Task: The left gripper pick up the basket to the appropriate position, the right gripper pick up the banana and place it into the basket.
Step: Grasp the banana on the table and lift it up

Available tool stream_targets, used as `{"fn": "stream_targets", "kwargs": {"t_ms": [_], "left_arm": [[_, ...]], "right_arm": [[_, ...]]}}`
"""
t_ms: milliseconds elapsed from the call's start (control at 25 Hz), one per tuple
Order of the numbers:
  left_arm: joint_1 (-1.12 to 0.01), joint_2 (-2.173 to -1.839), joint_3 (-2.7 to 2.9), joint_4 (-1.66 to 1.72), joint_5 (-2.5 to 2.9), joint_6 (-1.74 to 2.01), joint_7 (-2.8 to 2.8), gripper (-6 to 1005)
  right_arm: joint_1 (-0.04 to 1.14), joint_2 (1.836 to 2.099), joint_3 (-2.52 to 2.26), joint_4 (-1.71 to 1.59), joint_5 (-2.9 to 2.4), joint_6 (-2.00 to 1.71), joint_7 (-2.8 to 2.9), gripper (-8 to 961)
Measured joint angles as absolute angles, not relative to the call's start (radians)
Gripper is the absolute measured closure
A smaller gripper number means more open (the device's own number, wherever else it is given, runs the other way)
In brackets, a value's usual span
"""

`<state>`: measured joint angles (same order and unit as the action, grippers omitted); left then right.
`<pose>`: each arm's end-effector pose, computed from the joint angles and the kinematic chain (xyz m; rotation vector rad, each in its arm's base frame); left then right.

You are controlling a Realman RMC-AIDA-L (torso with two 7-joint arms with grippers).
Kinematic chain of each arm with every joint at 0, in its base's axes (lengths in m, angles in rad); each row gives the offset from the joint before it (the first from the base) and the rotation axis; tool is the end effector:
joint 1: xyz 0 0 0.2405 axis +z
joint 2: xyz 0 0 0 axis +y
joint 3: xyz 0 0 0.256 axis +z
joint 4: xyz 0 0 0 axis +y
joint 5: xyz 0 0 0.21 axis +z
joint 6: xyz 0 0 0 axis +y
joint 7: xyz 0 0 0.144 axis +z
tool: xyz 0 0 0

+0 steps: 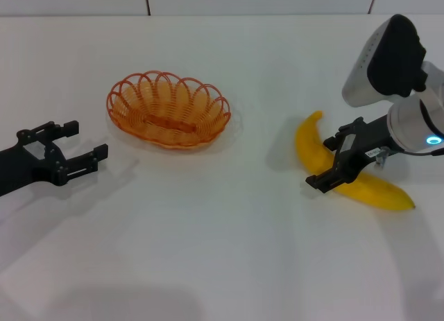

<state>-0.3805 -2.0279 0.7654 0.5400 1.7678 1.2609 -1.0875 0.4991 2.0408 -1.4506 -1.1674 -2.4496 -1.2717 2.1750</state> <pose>-0.3361 0.3191 0.0113 -2.4024 -0.5789 -0.5120 0.2331 0.3545 -0.0218 -2.7068 0.6068 -0.4202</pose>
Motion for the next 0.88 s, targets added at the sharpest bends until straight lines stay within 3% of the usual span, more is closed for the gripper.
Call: {"fn": "stream_targets", "kwargs": {"t_ms": [640, 880], "left_arm": [[-0.389, -2.028, 0.767, 0.536, 1.77, 1.261, -1.088, 214], [-0.39, -2.028, 0.767, 0.534, 1.77, 1.261, -1.088, 214]], "right_arm": [[0.503, 2.042, -1.456, -1.167, -2.451, -1.27, 2.191, 126], [0.504, 2.042, -1.453, -1.178, -2.451, -1.27, 2.203, 255]]}}
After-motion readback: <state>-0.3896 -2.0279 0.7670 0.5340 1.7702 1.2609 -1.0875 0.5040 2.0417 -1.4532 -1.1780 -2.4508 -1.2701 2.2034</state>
